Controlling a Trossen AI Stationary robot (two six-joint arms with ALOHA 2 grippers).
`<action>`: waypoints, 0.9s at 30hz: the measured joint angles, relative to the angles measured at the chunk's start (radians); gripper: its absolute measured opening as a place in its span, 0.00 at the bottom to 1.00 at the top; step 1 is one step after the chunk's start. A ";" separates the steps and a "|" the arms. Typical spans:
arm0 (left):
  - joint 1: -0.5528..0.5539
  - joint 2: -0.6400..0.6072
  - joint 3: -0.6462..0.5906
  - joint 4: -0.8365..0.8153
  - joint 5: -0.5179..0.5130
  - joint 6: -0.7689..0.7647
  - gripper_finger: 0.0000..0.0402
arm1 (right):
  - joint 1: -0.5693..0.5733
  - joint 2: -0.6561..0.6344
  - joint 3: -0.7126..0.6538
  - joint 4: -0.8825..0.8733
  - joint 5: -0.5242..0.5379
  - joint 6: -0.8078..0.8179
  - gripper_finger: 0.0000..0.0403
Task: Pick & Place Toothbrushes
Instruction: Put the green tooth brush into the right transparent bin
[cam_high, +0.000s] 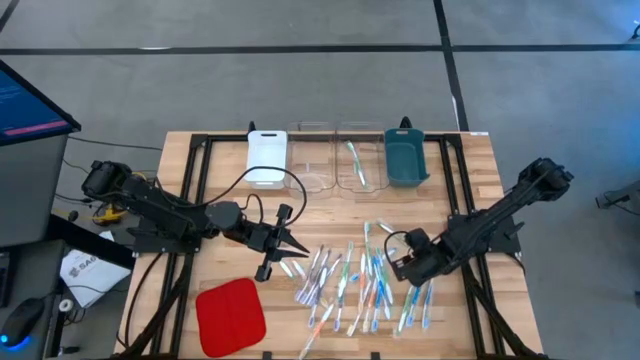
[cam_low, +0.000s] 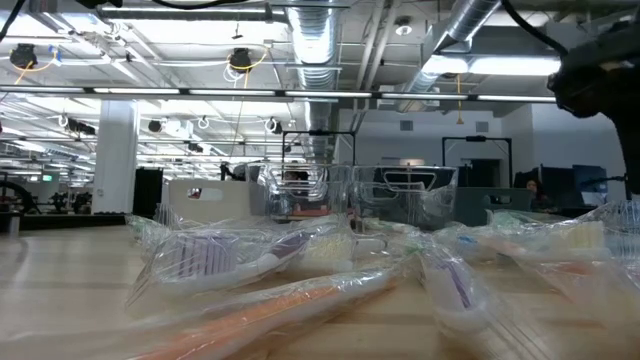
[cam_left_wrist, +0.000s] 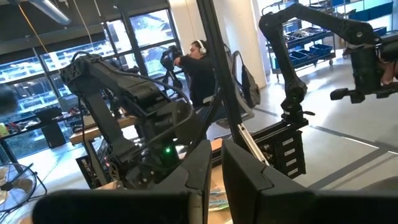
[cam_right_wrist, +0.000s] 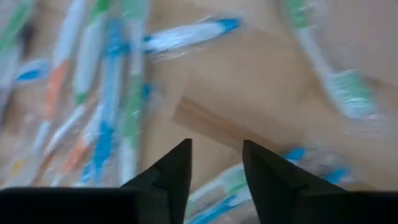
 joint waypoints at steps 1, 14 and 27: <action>0.000 0.000 0.000 0.000 0.000 0.000 0.08 | -0.002 0.000 0.000 -0.013 0.000 0.013 0.27; 0.000 0.000 0.000 0.000 0.000 0.000 0.08 | -0.004 0.000 0.000 -0.028 -0.030 0.055 0.01; 0.000 0.000 0.000 0.002 0.000 0.000 0.08 | -0.120 0.000 0.000 -0.079 0.010 -0.254 0.02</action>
